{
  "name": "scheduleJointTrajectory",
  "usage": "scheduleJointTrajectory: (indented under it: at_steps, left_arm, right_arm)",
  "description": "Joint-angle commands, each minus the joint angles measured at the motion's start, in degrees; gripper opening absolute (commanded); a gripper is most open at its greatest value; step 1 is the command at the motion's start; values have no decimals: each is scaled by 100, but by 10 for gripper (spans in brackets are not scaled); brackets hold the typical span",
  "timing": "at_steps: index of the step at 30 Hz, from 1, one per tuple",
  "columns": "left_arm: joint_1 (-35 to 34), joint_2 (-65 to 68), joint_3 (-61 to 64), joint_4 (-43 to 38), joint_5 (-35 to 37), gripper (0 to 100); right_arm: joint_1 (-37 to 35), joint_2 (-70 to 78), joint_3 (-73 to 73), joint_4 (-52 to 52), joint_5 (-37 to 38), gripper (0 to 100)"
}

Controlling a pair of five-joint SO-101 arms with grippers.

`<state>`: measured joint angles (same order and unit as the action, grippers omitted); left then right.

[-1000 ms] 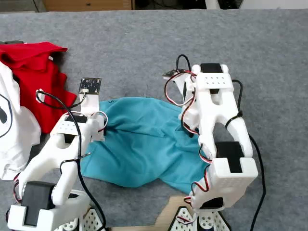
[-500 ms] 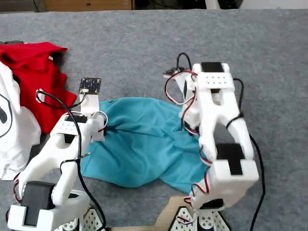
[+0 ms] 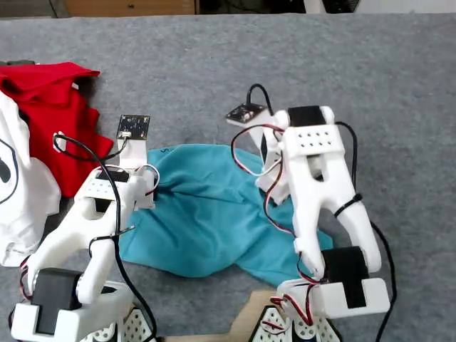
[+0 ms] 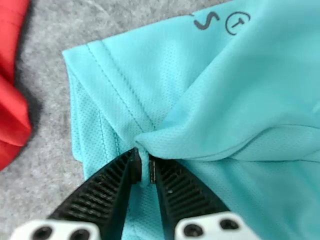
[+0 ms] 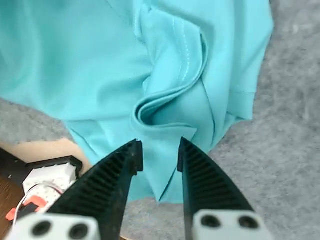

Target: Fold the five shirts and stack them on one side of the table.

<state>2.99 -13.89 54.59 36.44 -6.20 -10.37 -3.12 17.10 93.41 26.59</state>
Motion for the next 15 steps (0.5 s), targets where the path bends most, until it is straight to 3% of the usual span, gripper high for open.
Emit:
scheduleJointTrajectory:
  at_steps: [1,15]
  left_arm:
    - [53,13,-220,-44,-18,19]
    - [53,13,-220,-44,-18,19]
  right_arm:
    - [303,189,-4,-185,185,140]
    - [400,1235,-374,-352,440,140]
